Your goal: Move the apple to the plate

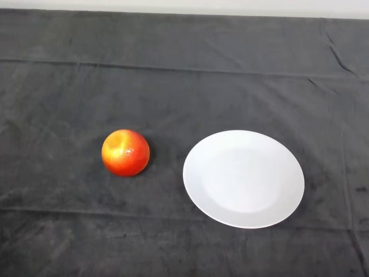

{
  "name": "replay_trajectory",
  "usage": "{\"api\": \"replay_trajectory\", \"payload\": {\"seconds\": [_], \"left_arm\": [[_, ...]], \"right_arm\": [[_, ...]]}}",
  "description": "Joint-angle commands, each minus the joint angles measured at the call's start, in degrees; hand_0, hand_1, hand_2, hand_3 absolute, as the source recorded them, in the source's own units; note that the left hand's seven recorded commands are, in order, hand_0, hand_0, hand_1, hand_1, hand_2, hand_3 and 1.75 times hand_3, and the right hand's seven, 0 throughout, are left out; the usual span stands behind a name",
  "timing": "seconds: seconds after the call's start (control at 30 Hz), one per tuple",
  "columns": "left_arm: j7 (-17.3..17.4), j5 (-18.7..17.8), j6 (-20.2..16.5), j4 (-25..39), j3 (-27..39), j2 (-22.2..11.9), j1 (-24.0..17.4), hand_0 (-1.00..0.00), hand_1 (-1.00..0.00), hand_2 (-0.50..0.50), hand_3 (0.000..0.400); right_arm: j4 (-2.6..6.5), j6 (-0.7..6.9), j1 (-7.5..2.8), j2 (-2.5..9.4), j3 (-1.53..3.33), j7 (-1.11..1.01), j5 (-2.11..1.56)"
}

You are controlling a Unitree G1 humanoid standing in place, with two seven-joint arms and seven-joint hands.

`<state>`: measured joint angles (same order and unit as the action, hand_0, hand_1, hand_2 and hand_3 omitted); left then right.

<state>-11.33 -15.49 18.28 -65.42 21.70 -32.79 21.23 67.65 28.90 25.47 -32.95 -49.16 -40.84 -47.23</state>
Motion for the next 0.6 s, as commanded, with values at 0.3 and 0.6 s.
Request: {"api": "replay_trajectory", "payload": {"seconds": [0.3,0.6], "left_arm": [[0.89,1.43,-1.6,-1.11,1.22,-1.3,2.46,0.0,0.0,0.0,0.0],[0.58,2.55,-0.43,-0.6,0.72,-1.42,3.79,0.0,0.0,0.0,0.0]], "right_arm": [[0.97,-0.03,-0.6,-1.9,-1.14,-0.79,-0.37],[0.97,-0.02,-0.6,-1.9,-1.15,-0.79,-0.36]]}}
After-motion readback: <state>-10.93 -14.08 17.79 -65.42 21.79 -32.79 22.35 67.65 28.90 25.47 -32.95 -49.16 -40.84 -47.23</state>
